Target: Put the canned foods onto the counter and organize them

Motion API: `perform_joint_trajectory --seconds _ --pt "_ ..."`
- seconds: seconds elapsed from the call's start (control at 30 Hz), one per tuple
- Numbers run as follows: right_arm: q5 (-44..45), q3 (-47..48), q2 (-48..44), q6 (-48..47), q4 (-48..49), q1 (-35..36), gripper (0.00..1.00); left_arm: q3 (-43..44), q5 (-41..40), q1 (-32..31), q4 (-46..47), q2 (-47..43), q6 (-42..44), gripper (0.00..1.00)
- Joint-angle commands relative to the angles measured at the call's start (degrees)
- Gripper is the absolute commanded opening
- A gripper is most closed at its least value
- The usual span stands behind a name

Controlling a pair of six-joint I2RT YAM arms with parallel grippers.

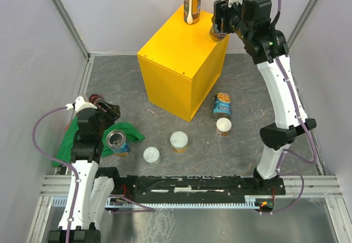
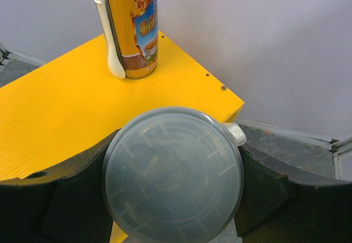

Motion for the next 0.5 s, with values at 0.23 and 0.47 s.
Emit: perform_joint_trajectory --seconds 0.23,0.47 --pt "-0.1 6.6 1.1 -0.5 11.2 -0.2 0.01 -0.6 -2.1 -0.2 2.4 0.1 0.2 0.71" --pt "0.7 6.6 2.1 -1.5 11.1 -0.2 0.01 -1.0 -2.1 -0.2 2.3 0.3 -0.4 0.71"
